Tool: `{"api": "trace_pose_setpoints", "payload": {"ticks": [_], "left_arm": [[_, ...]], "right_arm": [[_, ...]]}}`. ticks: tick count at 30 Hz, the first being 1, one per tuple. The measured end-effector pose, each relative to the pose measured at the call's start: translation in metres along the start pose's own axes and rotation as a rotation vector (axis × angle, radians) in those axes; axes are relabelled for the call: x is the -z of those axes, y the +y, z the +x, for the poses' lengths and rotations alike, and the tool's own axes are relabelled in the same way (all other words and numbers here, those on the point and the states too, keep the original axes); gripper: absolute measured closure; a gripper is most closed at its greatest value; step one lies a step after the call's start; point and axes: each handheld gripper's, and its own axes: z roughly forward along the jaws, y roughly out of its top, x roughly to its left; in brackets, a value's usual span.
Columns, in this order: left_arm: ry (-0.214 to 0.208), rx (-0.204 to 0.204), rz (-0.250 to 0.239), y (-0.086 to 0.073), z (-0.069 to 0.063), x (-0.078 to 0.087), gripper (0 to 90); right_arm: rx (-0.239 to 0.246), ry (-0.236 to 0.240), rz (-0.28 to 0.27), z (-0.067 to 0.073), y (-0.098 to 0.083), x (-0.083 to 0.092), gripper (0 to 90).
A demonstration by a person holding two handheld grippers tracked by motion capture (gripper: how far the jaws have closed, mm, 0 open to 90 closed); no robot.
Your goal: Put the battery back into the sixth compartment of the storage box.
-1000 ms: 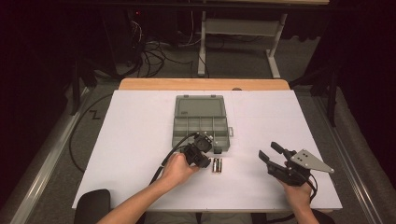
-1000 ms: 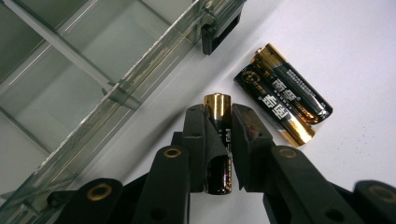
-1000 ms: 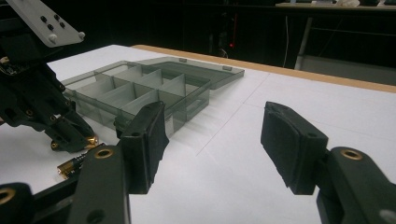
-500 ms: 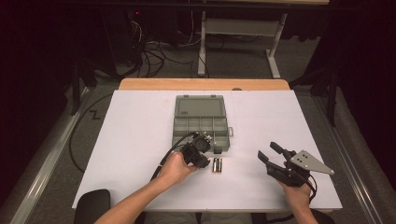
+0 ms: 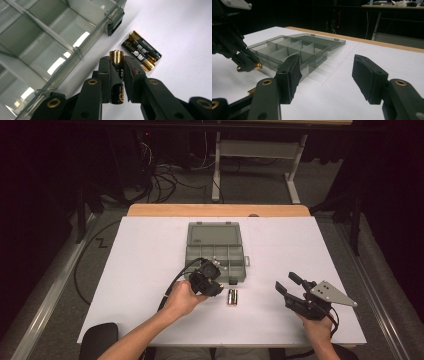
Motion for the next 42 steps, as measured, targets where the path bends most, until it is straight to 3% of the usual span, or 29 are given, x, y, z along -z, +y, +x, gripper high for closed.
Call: {"api": "trace_pose_setpoints", "payload": {"ticks": [10, 18, 42], "left_arm": [[0.027, 0.04, -0.011, 0.006, 0.014, 0.015, 76.1], [0.048, 0.039, -0.018, 0.014, 0.021, 0.02, 76.1], [0.077, 0.088, 0.0, 0.031, 0.045, 0.016, 76.1]], "right_arm": [[-0.002, -0.001, 0.003, 0.0, 0.0, 0.0, 41.5], [-0.002, -0.002, 0.004, -0.001, 0.0, 0.0, 41.5], [-0.003, -0.006, -0.001, -0.002, -0.001, 0.0, 41.7]]}}
